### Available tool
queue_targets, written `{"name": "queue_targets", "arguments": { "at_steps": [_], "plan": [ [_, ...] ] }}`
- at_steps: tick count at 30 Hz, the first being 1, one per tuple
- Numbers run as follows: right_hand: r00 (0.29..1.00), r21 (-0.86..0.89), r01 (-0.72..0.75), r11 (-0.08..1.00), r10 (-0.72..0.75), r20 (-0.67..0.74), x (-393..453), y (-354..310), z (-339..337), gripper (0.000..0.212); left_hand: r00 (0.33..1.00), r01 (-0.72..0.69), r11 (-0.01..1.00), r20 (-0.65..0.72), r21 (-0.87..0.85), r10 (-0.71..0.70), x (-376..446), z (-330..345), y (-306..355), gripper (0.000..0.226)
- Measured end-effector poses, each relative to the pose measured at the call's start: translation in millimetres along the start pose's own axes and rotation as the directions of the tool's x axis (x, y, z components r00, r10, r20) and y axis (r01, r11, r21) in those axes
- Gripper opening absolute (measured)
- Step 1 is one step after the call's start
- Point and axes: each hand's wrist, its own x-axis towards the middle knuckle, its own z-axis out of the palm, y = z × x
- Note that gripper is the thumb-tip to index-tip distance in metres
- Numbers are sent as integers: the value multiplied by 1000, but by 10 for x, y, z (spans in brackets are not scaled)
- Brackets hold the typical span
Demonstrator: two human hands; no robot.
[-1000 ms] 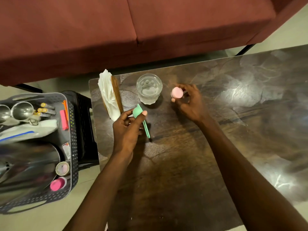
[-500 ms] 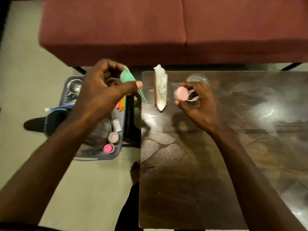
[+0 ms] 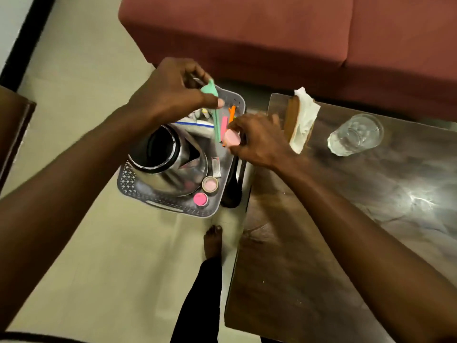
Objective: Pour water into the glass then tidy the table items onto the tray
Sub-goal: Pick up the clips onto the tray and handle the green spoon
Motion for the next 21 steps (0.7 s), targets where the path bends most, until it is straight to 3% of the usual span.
{"name": "queue_targets", "arguments": {
  "at_steps": [7,14,16,21],
  "plan": [
    [995,-377,65,924,-34,89,259,-21,441,47,999,-46,972,-9,230,50,137,-145,-5,41],
    [998,-408,44,912,-22,59,434,-23,576,34,995,-58,906,-48,420,86,-255,-98,-27,36],
    [996,-435,66,898,-31,87,478,3,615,35,995,-9,921,-91,390,48,-460,-25,-8,31],
    [995,-468,76,881,-36,94,566,33,654,34,989,-44,969,-128,245,77,-903,213,-28,29]
  ]
}}
